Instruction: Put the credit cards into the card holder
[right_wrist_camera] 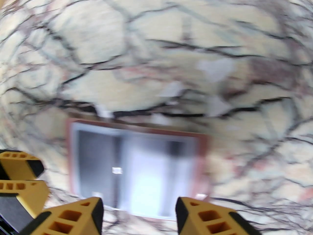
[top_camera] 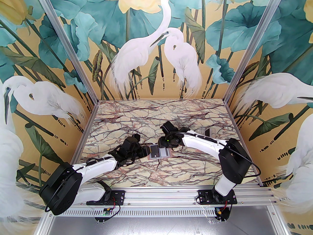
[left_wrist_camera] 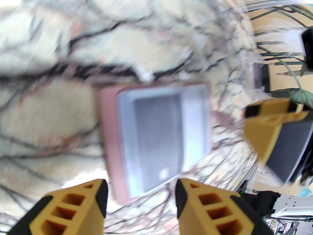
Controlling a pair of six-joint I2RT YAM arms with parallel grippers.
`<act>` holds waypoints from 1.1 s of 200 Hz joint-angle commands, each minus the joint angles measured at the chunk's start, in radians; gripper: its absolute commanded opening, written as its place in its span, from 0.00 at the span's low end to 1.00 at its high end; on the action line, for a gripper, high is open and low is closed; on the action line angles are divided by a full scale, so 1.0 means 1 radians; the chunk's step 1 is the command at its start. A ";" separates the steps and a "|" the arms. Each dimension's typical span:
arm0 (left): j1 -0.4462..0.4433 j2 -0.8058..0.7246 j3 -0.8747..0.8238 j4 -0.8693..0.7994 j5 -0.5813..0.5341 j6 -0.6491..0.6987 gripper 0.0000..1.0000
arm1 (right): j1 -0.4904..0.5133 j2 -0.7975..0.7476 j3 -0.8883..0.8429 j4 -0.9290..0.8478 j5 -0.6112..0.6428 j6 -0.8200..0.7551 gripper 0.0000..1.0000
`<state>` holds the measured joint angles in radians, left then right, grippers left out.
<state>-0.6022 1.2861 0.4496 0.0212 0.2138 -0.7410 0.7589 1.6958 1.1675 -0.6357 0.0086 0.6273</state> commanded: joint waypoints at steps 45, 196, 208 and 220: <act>-0.002 0.051 -0.027 0.006 -0.019 -0.006 0.53 | -0.006 0.062 0.029 -0.123 0.126 -0.032 0.56; -0.001 0.210 0.026 0.116 0.073 -0.020 0.64 | -0.011 0.075 0.017 -0.084 0.100 -0.052 0.03; -0.002 0.228 0.035 0.131 0.085 -0.017 0.64 | -0.019 0.068 0.001 -0.061 0.084 -0.052 0.02; -0.002 0.245 0.039 0.154 0.099 -0.017 0.64 | -0.032 0.064 -0.019 -0.037 0.058 -0.051 0.01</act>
<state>-0.5911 1.4040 0.4843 0.0143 0.2604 -0.7677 0.7448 1.7744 1.1828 -0.7280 0.1078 0.5888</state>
